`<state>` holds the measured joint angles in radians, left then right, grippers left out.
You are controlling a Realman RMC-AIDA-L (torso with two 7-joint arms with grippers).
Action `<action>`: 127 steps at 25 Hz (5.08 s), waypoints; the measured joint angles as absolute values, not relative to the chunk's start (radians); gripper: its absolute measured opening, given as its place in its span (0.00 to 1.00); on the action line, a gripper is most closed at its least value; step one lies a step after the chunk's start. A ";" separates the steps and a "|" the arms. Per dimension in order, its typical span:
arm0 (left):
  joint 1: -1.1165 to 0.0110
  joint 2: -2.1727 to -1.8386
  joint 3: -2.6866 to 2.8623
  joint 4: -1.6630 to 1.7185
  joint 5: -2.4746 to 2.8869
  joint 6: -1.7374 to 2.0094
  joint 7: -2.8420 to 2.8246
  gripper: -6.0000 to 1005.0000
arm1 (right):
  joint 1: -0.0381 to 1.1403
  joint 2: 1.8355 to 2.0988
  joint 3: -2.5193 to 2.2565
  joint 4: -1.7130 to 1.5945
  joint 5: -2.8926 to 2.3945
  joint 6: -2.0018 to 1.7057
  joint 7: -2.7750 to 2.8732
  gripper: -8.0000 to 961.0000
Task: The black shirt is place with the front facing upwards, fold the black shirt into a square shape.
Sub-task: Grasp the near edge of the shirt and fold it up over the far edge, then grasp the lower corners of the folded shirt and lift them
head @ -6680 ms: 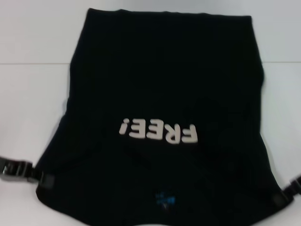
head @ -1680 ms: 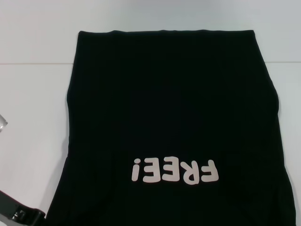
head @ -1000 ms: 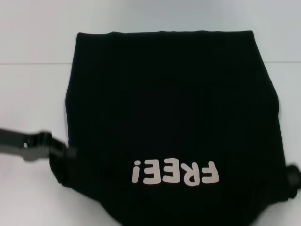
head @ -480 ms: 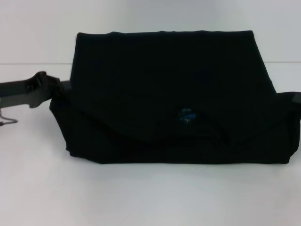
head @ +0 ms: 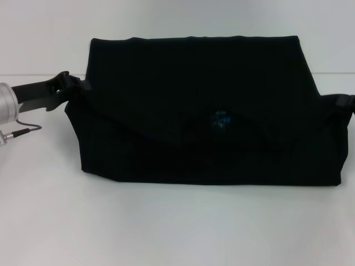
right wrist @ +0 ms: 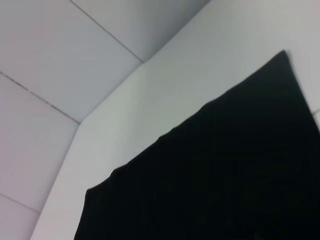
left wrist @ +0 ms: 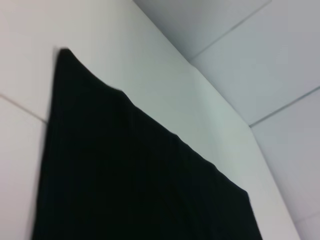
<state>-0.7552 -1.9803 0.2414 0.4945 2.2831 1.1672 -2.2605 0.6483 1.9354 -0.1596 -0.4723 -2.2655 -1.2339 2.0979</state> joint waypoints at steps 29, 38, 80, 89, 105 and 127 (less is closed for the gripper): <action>-0.790 -2.075 0.290 0.462 2.231 0.881 -2.111 0.26 | 0.726 2.011 -0.294 -0.452 -2.260 -0.890 1.986 0.35; -0.715 -2.014 0.290 0.436 2.235 1.014 -2.161 0.60 | 0.633 1.993 -0.277 -0.462 -2.194 -0.997 1.978 0.68; -0.671 -1.979 0.638 0.488 2.255 1.123 -2.261 0.83 | 0.494 2.057 -0.382 -0.466 -2.251 -1.520 1.176 0.82; -0.679 -1.988 0.665 0.497 2.255 1.165 -2.257 0.80 | 0.495 2.055 -0.378 -0.464 -2.249 -1.518 1.177 0.82; -0.681 -1.982 0.695 0.498 2.255 1.160 -2.259 0.28 | 0.494 2.051 -0.377 -0.468 -2.249 -1.520 1.202 0.82; -0.675 -1.980 0.693 0.496 2.247 1.177 -2.251 0.05 | 0.575 1.851 -0.387 -0.769 -2.435 -1.527 2.227 0.80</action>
<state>-0.6746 -1.9800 0.6933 0.4962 2.2470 1.1774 -2.2512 0.5753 1.8508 -0.3869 -0.7687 -2.4347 -1.5272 2.2267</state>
